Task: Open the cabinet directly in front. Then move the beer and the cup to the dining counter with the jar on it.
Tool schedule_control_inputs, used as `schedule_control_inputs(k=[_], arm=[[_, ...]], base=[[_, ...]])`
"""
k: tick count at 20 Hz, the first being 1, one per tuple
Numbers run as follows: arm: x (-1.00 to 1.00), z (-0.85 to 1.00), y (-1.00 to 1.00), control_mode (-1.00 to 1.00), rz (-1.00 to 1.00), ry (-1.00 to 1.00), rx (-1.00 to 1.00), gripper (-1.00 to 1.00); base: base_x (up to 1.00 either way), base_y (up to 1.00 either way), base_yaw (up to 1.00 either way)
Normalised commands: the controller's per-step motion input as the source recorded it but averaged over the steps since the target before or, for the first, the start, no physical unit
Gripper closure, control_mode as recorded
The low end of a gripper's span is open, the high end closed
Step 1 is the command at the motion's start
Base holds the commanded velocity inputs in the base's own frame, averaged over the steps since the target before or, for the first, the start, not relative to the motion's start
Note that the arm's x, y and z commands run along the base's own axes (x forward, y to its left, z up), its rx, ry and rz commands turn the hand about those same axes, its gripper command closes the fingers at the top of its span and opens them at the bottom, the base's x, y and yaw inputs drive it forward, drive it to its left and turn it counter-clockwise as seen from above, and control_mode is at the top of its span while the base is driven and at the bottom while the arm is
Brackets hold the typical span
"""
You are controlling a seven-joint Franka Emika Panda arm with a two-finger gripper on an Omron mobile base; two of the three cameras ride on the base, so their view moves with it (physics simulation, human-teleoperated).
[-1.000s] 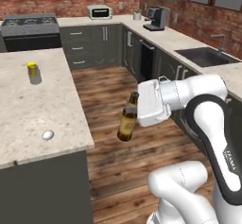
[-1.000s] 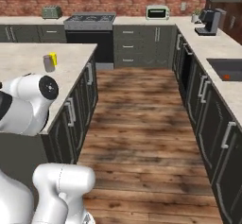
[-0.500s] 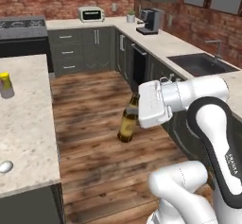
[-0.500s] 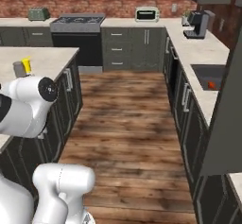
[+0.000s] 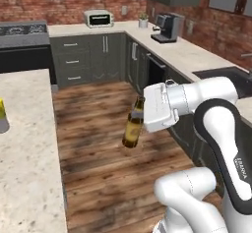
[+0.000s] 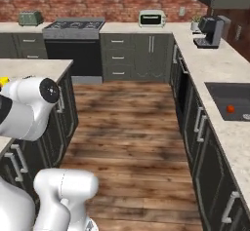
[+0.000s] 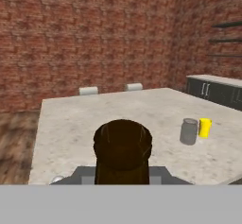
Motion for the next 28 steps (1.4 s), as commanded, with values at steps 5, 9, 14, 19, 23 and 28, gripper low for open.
schedule_control_inputs(k=[5,9,14,19,23,28], arm=[[0.0,0.0,0.0,1.0,0.0,0.0,0.0,1.0],[0.0,0.0,0.0,1.0,0.0,0.0,0.0,1.0],[0.0,0.0,0.0,1.0,0.0,0.0,0.0,1.0],[0.0,0.0,0.0,1.0,0.0,0.0,0.0,1.0],[0.0,0.0,0.0,1.0,0.0,0.0,0.0,1.0],[0.0,0.0,0.0,1.0,0.0,0.0,0.0,1.0]], base=[[1.0,0.0,0.0],[1.0,0.0,0.0],[0.92,0.0,0.1],[0.26,0.0,0.63],[-0.01,0.0,0.91],[0.0,0.0,0.99]])
